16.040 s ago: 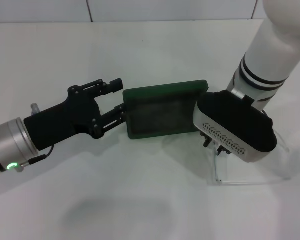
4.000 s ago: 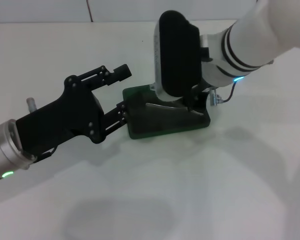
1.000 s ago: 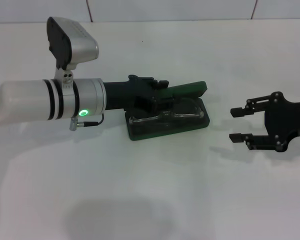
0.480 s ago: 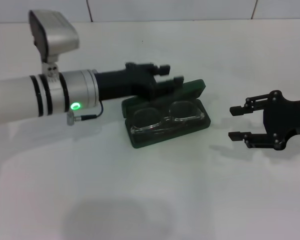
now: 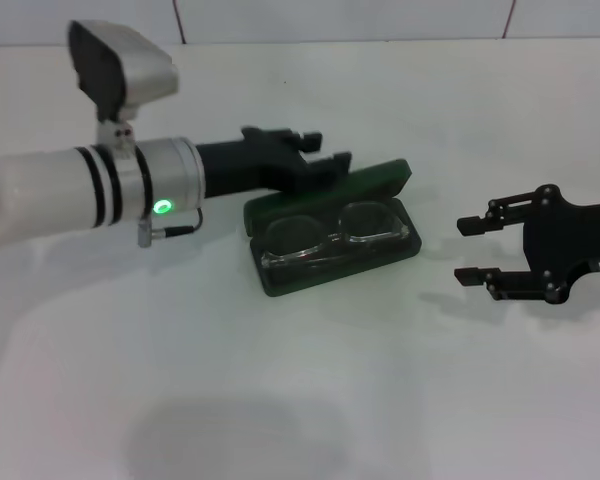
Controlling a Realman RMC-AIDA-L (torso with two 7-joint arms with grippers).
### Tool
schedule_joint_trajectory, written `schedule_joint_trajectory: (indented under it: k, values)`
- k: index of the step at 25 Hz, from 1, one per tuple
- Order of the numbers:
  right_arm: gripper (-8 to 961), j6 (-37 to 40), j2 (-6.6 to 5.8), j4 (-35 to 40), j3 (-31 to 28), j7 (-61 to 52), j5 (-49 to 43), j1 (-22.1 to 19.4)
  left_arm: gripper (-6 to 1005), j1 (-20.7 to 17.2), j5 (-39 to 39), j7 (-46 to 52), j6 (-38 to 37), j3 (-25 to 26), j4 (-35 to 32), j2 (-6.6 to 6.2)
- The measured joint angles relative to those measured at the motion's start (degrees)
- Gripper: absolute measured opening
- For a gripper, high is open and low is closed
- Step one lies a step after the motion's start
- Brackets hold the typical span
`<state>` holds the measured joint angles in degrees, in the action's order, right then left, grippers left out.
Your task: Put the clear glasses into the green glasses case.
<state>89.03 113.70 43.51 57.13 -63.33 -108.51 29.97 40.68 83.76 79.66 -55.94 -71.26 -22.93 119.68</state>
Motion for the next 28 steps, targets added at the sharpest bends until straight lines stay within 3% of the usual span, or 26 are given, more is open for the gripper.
schedule_joint_trajectory:
  k: [21,28]
  values:
    - [509,0.01,0.11,0.14,0.08,0.06,-1.44,0.68,557,-1.46,4.51,1.55,0.01,-5.17,-1.06,0.27]
    - [508,-0.07,0.20,0.12,-0.64,-0.02,-0.76,0.70,576,-3.44,-1.94,-3.22,-2.79,-4.44,-2.01,0.19]
